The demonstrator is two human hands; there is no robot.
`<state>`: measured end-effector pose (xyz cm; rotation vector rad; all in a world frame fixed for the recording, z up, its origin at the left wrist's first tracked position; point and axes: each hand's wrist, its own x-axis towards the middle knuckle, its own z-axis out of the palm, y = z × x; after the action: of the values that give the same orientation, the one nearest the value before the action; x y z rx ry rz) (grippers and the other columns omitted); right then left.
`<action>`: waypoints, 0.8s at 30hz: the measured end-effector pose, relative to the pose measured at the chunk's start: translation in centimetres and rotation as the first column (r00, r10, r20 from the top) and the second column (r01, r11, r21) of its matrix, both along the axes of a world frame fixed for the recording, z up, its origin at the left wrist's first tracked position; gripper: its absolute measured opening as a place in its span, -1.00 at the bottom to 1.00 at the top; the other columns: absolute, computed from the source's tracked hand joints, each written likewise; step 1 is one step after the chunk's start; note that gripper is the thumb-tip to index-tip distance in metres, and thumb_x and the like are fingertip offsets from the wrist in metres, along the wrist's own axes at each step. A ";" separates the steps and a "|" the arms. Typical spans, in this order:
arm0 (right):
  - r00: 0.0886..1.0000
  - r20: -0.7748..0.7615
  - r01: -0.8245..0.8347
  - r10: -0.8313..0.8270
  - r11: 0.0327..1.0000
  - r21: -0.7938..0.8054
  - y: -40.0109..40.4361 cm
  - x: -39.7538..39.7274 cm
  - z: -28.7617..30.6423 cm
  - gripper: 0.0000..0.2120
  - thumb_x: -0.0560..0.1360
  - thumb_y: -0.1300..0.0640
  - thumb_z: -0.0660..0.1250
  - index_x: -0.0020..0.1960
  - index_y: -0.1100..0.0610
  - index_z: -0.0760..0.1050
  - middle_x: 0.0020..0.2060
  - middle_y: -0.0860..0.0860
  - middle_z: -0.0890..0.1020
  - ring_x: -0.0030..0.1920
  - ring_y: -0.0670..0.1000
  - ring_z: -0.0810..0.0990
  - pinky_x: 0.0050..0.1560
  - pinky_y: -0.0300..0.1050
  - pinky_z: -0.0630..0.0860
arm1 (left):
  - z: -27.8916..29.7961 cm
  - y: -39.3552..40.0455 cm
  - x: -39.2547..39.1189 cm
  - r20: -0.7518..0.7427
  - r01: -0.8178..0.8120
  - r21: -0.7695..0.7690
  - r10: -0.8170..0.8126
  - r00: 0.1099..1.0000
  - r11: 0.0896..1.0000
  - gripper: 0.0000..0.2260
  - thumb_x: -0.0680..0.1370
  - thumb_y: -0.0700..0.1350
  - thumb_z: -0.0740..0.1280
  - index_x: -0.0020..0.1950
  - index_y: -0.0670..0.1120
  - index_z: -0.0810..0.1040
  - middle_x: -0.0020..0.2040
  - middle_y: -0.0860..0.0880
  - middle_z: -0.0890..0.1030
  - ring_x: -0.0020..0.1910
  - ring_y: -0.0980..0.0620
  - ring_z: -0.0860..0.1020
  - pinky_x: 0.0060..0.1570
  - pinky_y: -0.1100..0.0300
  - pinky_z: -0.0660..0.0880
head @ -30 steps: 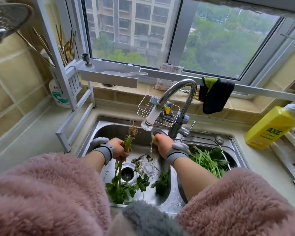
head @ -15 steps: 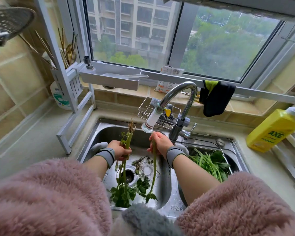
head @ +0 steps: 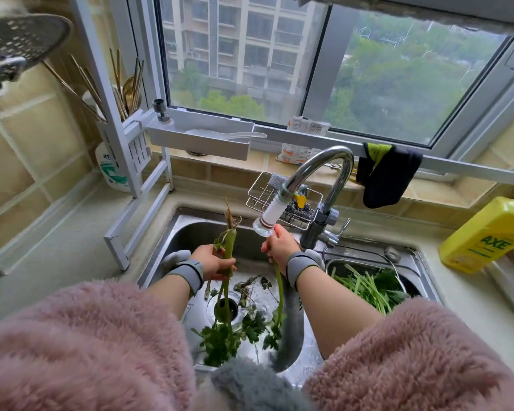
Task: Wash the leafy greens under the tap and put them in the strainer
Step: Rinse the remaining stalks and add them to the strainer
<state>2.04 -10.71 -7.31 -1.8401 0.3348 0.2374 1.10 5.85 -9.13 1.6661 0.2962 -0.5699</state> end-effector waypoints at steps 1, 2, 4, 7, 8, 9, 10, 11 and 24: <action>1.000 -0.012 -0.024 0.024 1.000 -0.004 0.0 0.0 -0.1 -0.76 0.63 0.24 -0.02 -0.05 0.08 0.39 -0.40 -0.01 0.51 -0.46 -0.08 0.29 -0.45 -0.26 0.24 | 0.0 -0.1 0.0 -0.003 0.008 -0.008 -0.008 1.000 1.000 -0.93 0.52 -0.31 0.32 -0.13 -0.19 0.47 -0.21 -0.16 0.60 -0.22 -0.04 0.58 -0.10 0.09 0.56; 0.999 -0.023 -0.038 0.038 0.999 0.010 0.0 0.1 -0.1 -0.75 0.62 0.27 -0.01 -0.08 0.11 0.40 -0.36 -0.02 0.54 -0.45 -0.10 0.30 -0.43 -0.29 0.26 | 0.0 -0.1 0.0 -0.011 0.018 -0.013 -0.018 1.000 1.000 -0.95 0.53 -0.30 0.32 -0.11 -0.19 0.47 -0.20 -0.15 0.61 -0.22 -0.03 0.59 -0.10 0.10 0.56; 0.999 -0.040 -0.029 0.032 0.997 0.076 0.0 0.1 -0.2 -0.72 0.62 0.29 0.03 -0.19 0.15 0.41 -0.33 0.00 0.56 -0.42 -0.11 0.35 -0.40 -0.33 0.34 | 0.1 -0.2 0.2 -0.029 0.043 -0.004 -0.043 0.999 0.999 -0.95 0.53 -0.27 0.32 -0.03 -0.22 0.49 -0.17 -0.13 0.63 -0.21 0.01 0.60 -0.15 0.16 0.57; 0.999 -0.032 -0.011 0.015 0.991 0.134 -0.3 -0.4 0.0 -0.72 0.64 0.19 0.06 -0.22 0.15 0.41 -0.39 0.04 0.51 -0.45 -0.06 0.39 -0.47 -0.32 0.38 | -0.2 -0.5 0.4 -0.039 0.067 0.021 -0.067 0.997 0.998 -0.87 0.54 -0.24 0.31 0.06 -0.25 0.50 -0.15 -0.11 0.65 -0.21 0.03 0.60 -0.13 0.18 0.55; 1.000 -0.021 -0.022 0.023 0.998 0.063 -0.4 -0.6 -0.1 -0.71 0.64 0.16 0.05 -0.22 0.12 0.39 -0.42 0.03 0.49 -0.48 -0.06 0.37 -0.49 -0.28 0.34 | -0.3 -0.5 0.4 -0.033 0.082 0.038 -0.080 0.996 0.996 -0.87 0.55 -0.22 0.30 0.06 -0.24 0.51 -0.14 -0.09 0.66 -0.19 0.03 0.59 -0.10 0.17 0.54; 0.999 -0.009 -0.037 0.036 0.999 -0.019 -0.5 -0.7 -0.1 -0.69 0.65 0.13 0.02 -0.23 0.10 0.38 -0.44 0.02 0.46 -0.49 -0.06 0.35 -0.49 -0.26 0.29 | -0.4 -0.5 0.5 -0.024 0.099 0.062 -0.098 0.995 0.993 -0.88 0.56 -0.19 0.30 0.05 -0.22 0.53 -0.14 -0.07 0.66 -0.18 0.04 0.59 -0.06 0.16 0.52; 0.999 0.001 -0.051 0.051 0.995 -0.082 -0.7 -0.6 -0.2 -0.68 0.65 0.13 0.00 -0.24 0.08 0.37 -0.45 0.01 0.44 -0.49 -0.06 0.33 -0.47 -0.25 0.26 | -0.5 -0.5 0.5 -0.016 0.114 0.078 -0.113 0.993 0.990 -0.88 0.57 -0.16 0.29 0.02 -0.19 0.54 -0.14 -0.05 0.67 -0.17 0.04 0.58 -0.05 0.16 0.50; 0.998 0.003 -0.065 0.066 0.991 -0.113 -0.7 -0.6 -0.2 -0.67 0.65 0.13 -0.01 -0.24 0.08 0.37 -0.45 0.01 0.42 -0.48 -0.07 0.33 -0.45 -0.25 0.25 | -0.5 -0.6 0.4 -0.011 0.117 0.079 -0.116 0.993 0.990 -0.88 0.57 -0.14 0.28 -0.01 -0.18 0.55 -0.16 -0.04 0.66 -0.17 0.05 0.58 -0.07 0.18 0.50; 0.986 0.011 -0.164 0.164 0.986 0.027 1.3 -1.8 -0.4 -0.73 0.49 0.15 0.36 0.15 0.25 0.53 -0.18 -0.03 0.58 -0.12 -0.06 0.54 0.06 -0.13 0.50 | -0.2 -0.6 0.0 0.018 0.174 0.197 -0.181 0.983 0.965 -0.86 0.55 -0.16 0.31 -0.02 -0.23 0.57 -0.09 -0.14 0.65 -0.16 -0.03 0.59 -0.16 0.21 0.50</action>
<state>0.25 -9.44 -7.72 -1.8428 0.1730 0.3455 1.05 5.28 -9.33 1.9036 0.1809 -0.6607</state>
